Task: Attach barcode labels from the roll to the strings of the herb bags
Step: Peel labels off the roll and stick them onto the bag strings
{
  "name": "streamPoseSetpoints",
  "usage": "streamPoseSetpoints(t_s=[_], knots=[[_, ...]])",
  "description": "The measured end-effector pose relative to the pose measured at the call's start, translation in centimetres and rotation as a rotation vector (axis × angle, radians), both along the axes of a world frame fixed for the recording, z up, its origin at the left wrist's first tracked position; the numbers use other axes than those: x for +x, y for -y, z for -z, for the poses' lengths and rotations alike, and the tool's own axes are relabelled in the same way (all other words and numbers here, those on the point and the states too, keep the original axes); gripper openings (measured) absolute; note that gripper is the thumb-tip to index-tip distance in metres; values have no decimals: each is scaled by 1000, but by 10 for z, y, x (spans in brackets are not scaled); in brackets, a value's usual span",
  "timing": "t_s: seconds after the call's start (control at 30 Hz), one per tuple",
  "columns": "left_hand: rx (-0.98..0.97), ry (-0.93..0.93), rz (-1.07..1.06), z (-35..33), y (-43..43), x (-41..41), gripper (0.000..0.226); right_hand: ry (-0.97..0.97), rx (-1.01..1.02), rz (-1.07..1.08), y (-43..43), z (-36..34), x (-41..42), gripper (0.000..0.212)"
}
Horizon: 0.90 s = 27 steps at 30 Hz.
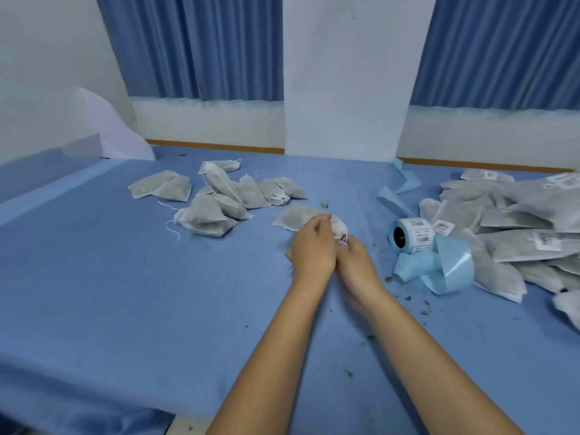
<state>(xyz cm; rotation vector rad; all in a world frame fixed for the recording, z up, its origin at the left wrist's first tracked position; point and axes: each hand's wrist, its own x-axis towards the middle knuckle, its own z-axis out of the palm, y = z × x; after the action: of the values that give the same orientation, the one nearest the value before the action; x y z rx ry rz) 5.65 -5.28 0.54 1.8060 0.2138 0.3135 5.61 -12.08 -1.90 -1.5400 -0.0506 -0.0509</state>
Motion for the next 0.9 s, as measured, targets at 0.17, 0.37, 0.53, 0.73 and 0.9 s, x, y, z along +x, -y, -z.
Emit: streamPoseSetpoints(t_s=[0.17,0.37,0.53,0.73,0.9], knots=[[76,72,11,-1,24,18,37,87,-227,19,76,-3,6,32],[734,57,-126,30,46,32,25,233,-588,3,118,9,9,28],[425,479,404,45,56,31,22,285,-560,-2,123,9,10,38],[228,433,373,39,57,28,20,370,-396,197,148,-5,4,21],[181,331,522,30,51,16,21,415,-241,456,158,-12,1,16]])
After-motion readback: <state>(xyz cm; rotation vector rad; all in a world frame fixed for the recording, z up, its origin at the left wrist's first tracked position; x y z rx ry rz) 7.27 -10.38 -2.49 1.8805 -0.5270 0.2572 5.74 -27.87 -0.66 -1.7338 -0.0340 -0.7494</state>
